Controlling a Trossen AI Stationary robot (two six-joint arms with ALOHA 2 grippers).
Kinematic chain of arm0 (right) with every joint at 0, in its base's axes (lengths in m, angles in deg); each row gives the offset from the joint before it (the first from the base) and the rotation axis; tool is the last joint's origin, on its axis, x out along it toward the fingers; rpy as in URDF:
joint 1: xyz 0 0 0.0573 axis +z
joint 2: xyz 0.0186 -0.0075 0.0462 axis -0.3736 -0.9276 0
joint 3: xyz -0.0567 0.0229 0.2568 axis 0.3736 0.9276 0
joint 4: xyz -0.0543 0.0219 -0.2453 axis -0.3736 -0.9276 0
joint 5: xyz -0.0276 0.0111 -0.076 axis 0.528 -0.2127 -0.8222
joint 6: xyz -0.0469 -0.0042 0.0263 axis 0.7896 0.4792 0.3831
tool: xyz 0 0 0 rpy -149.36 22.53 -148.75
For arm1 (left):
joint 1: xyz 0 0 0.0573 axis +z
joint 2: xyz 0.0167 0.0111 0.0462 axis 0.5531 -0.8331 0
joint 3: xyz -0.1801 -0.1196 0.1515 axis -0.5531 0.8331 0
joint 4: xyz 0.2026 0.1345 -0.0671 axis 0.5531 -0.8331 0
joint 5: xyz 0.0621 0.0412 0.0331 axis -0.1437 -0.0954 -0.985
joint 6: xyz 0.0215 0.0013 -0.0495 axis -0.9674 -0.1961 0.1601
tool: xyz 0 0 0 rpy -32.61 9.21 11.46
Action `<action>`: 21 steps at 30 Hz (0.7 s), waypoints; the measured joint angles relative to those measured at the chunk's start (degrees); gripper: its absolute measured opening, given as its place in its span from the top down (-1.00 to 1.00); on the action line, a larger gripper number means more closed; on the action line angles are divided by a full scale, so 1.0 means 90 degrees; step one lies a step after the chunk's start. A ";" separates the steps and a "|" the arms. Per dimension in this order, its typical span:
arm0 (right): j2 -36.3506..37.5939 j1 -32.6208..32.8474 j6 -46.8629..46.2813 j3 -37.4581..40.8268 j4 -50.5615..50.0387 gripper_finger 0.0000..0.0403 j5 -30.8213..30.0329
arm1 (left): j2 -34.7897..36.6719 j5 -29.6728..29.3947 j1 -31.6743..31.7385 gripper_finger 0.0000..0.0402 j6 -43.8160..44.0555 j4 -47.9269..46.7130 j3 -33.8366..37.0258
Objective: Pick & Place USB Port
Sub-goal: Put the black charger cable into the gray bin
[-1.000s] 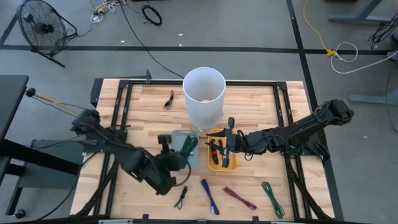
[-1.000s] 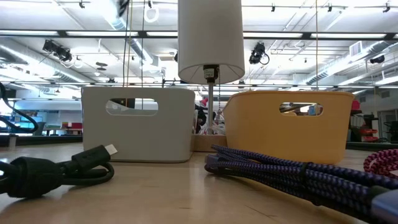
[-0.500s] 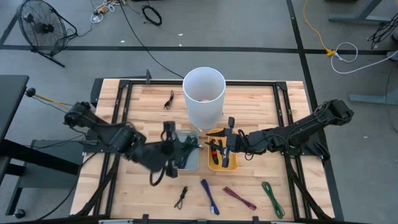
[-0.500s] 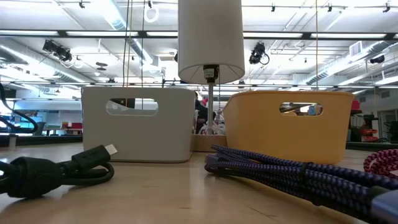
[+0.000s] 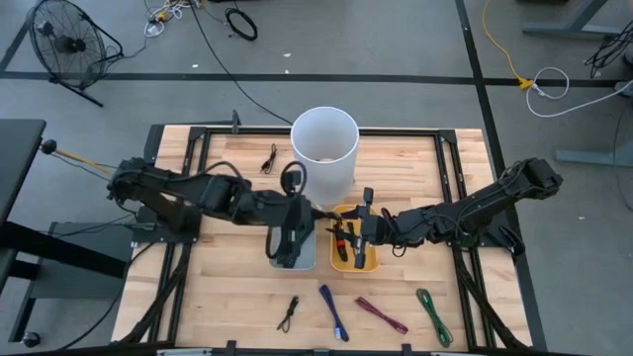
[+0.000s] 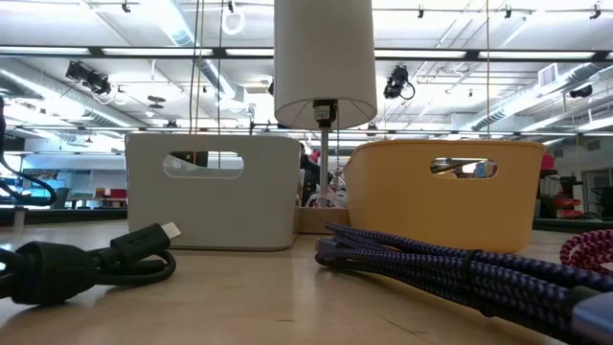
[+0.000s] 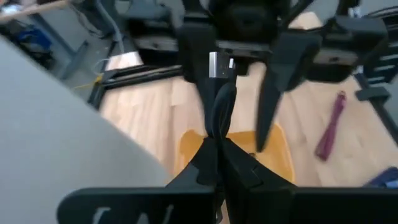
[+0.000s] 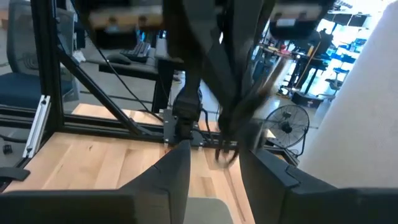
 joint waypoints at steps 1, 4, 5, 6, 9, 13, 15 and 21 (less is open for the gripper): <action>0.0000 0.0000 0.0001 0.0000 0.0021 0.30 -0.0007 | -0.0002 0.0122 0.0020 0.98 -0.0001 0.0129 0.0152; 0.0000 0.0000 0.0001 0.0000 0.0040 0.30 -0.0012 | -0.0027 0.0418 0.0044 0.98 -0.0076 0.0461 0.0500; 0.0000 0.0000 0.0001 0.0000 0.0040 0.30 -0.0009 | -0.0022 0.0414 0.0044 0.98 -0.0113 0.0520 0.0593; 0.0000 0.0000 -0.0003 0.0000 0.0041 0.30 -0.0008 | -0.0015 0.0396 0.0044 0.98 -0.0105 0.0577 0.0672; 0.0000 0.0000 -0.0033 0.0000 0.0078 0.30 -0.0013 | -0.0022 0.0403 0.0044 0.98 -0.0145 0.0788 0.0754; 0.0001 0.0005 -0.0098 0.0000 0.0049 0.49 -0.0059 | 0.0031 0.0396 0.0044 0.97 -0.0202 0.0983 0.0749; 0.0003 0.0000 -0.0015 0.0000 0.0056 0.74 -0.0060 | 0.0062 0.0375 0.0045 0.95 -0.0206 0.0966 0.0746; 0.0005 0.0021 0.0176 0.0000 0.0095 0.95 -0.0062 | 0.0088 0.0381 0.0044 0.83 -0.0166 0.0885 0.0746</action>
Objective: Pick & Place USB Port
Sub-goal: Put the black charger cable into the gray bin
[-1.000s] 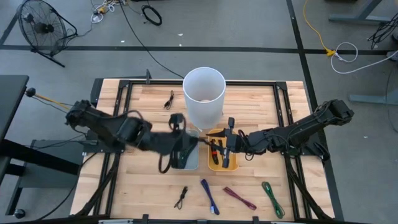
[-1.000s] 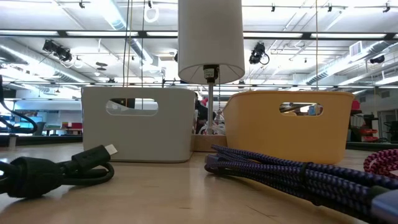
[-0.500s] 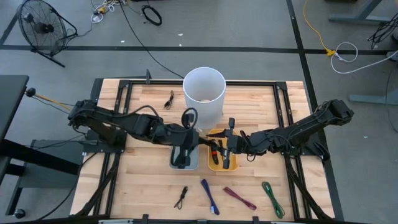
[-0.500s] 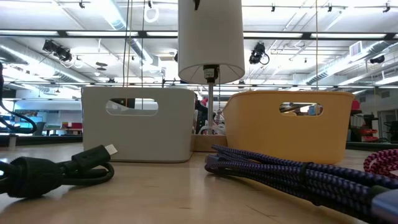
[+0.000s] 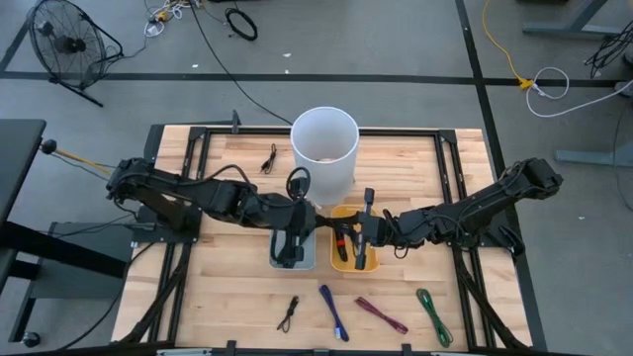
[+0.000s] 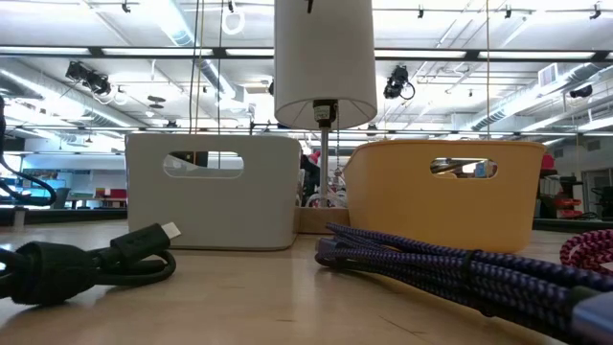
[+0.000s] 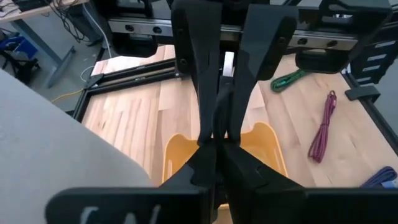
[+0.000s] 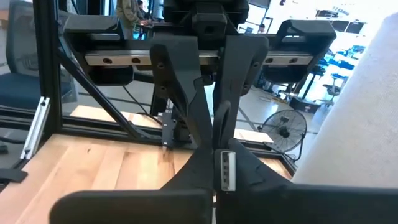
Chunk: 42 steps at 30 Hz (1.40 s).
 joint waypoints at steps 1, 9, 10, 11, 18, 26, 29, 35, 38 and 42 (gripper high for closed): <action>-0.0002 -0.0001 0.0014 0.0000 -0.0005 0.95 -0.0002 | 0.0000 0.0000 0.0000 0.83 0.0000 -0.0013 0.0000; 0.0077 0.0119 0.0061 0.0002 -0.0165 0.95 -0.0477 | 0.0007 -0.0126 -0.0008 0.86 -0.0016 -0.0251 -0.0010; 0.0088 0.0142 0.0062 0.0002 -0.0167 0.95 -0.0476 | 0.0007 -0.0106 -0.0012 0.86 -0.0042 -0.0285 -0.0010; 0.0092 0.0148 0.0060 0.0002 -0.0176 0.95 -0.0478 | 0.0007 -0.0090 -0.0012 0.84 -0.0049 -0.0338 -0.0012; 0.0234 0.0149 -0.0723 0.0002 -0.1002 0.95 -0.0664 | 0.0165 -0.0486 -0.0012 0.54 0.0034 -0.0980 -0.0006; 0.0331 0.0156 -0.2967 0.0002 -0.3020 0.95 -0.0386 | 0.0625 -0.0757 -0.0015 0.28 0.0220 -0.1810 -0.0010; 0.0304 0.0160 -0.3875 0.0005 -0.3930 0.95 -0.0115 | 0.0749 -0.0761 -0.0015 0.27 0.0287 -0.2071 -0.0007; 0.0294 0.0265 -0.4468 0.0280 -0.4517 0.95 -0.0325 | 0.0833 -0.0819 -0.0015 0.30 0.0662 -0.2375 -0.0005; 0.0291 0.0257 -0.4459 0.0545 -0.4404 0.95 -0.0320 | 0.0828 -0.0817 -0.0010 0.31 0.0689 -0.2497 -0.0005; 0.0289 0.0215 -0.4371 0.0950 -0.3991 0.82 -0.0772 | 0.0831 -0.0816 -0.0010 0.31 0.0818 -0.2535 -0.0005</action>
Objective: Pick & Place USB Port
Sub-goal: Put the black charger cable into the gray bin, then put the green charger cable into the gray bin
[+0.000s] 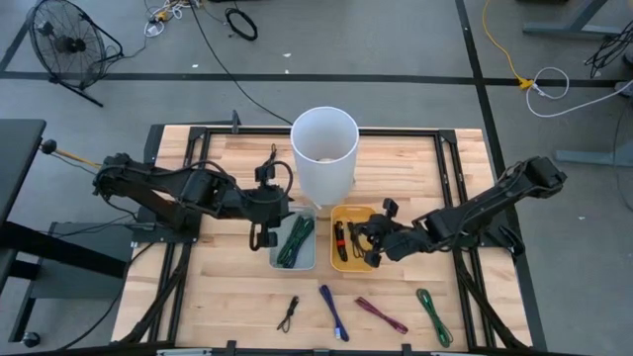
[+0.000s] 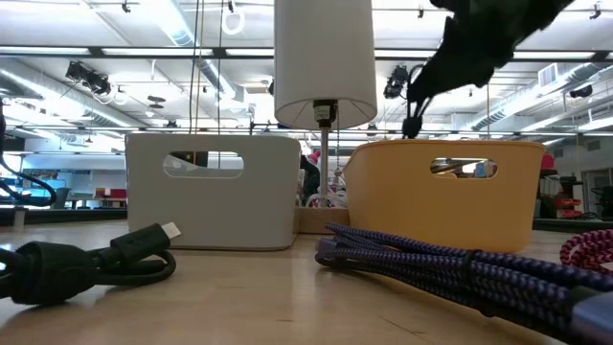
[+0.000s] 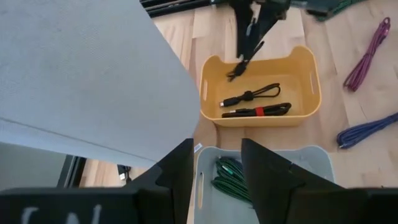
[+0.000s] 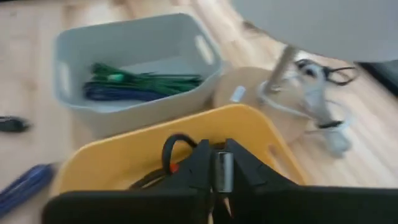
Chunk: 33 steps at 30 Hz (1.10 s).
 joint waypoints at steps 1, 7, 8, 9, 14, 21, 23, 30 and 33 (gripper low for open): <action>0.0002 -0.0017 0.0033 0.0042 0.0048 0.74 -0.0122 | 0.0000 0.0000 0.0000 0.31 0.0020 0.0000 0.0000; 0.0002 -0.0175 -0.0072 0.0216 0.0057 0.30 -0.0028 | 0.0000 0.0000 0.0000 0.31 0.0022 0.0003 0.0000; 0.0002 -0.0188 -0.0071 0.0218 0.0056 0.23 0.0016 | -0.0002 0.0000 0.0000 0.31 0.0022 0.0003 0.0000; 0.0002 -0.0197 -0.0070 0.0222 0.0065 0.18 0.0037 | -0.0002 0.0000 0.0000 0.31 0.0022 0.0003 0.0000; 0.0010 -0.0205 0.0325 0.0226 0.0568 -0.04 0.0046 | -0.0002 0.0000 0.0000 0.31 0.0022 0.0005 0.0000; 0.0012 -0.0203 0.0599 0.0226 0.1062 -0.11 0.0993 | -0.0002 0.0000 0.0000 0.31 0.0022 -0.0028 0.0000; 0.0012 -0.0202 0.0512 0.0226 0.1141 -0.11 0.1717 | -0.0002 0.0000 0.0000 0.31 0.0024 -0.0041 0.0000; 0.0012 0.0011 -0.0997 0.0226 0.1178 -0.03 0.4263 | -0.0002 0.0000 0.0002 0.31 0.0018 -0.0046 0.0000; 0.0013 0.0237 -0.1963 0.0226 0.1064 0.01 0.4468 | -0.0002 0.0000 0.0002 0.31 0.0017 -0.0048 0.0000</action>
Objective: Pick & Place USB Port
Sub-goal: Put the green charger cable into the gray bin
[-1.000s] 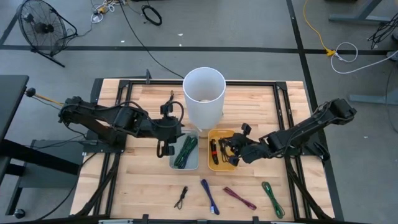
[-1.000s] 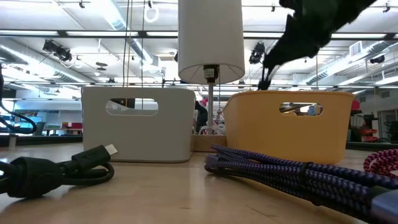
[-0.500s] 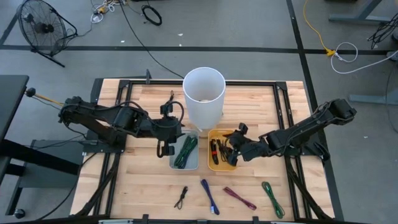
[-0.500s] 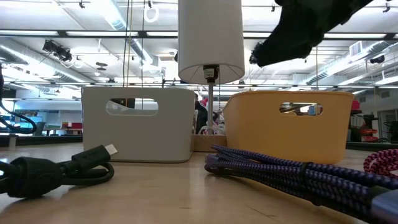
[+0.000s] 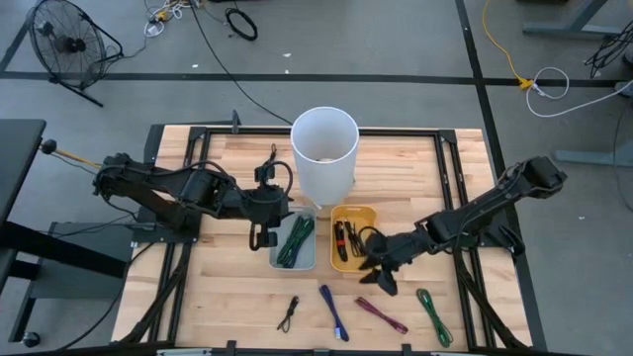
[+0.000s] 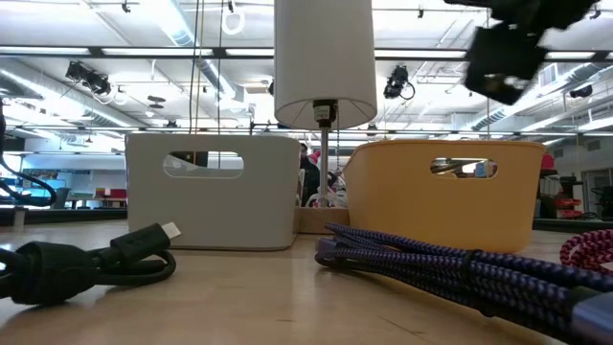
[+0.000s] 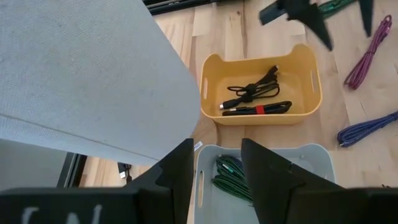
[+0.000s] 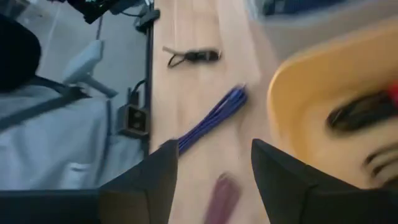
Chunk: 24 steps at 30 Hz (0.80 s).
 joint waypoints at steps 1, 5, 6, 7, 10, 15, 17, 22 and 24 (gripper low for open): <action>0.0001 0.0087 -0.0365 0.0000 -0.0058 0.02 0.0079 | 0.0000 0.0000 0.0000 0.31 0.0000 -0.0002 0.0000; -0.0009 0.0544 -0.1588 0.0000 -0.0161 0.06 0.0264 | 0.0000 -0.0002 0.0005 0.31 -0.0090 -0.0079 0.0000; -0.0021 0.0645 -0.1881 0.0000 -0.0188 0.07 0.0266 | 0.0000 -0.0008 0.0007 0.31 -0.0151 -0.0110 0.0000; -0.0032 0.0738 -0.2227 0.0000 -0.0273 0.08 0.0268 | -0.0002 -0.0028 0.0007 0.31 -0.0194 -0.0143 0.0000; -0.0057 0.0984 -0.3210 -0.0002 -0.0629 0.10 0.0255 | -0.0002 -0.0158 0.0007 0.31 -0.0221 -0.0236 0.0000; -0.0168 0.1308 -0.4799 -0.0005 -0.1714 0.13 0.0314 | -0.0002 -0.0291 0.0096 0.31 -0.0240 -0.0295 0.0000; -0.0194 0.1427 -0.5291 -0.0005 -0.2102 0.13 0.0401 | -0.0002 -0.0294 0.0136 0.31 -0.0240 -0.0298 0.0000; -0.0274 0.1811 -0.6422 -0.0005 -0.2449 0.13 0.0428 | -0.0007 -0.0291 0.0287 0.31 -0.0335 -0.0308 0.0000; -0.0324 0.2034 -0.6924 -0.0005 -0.2652 0.13 0.0395 | -0.0010 -0.0289 0.0369 0.31 -0.0335 -0.0293 0.0000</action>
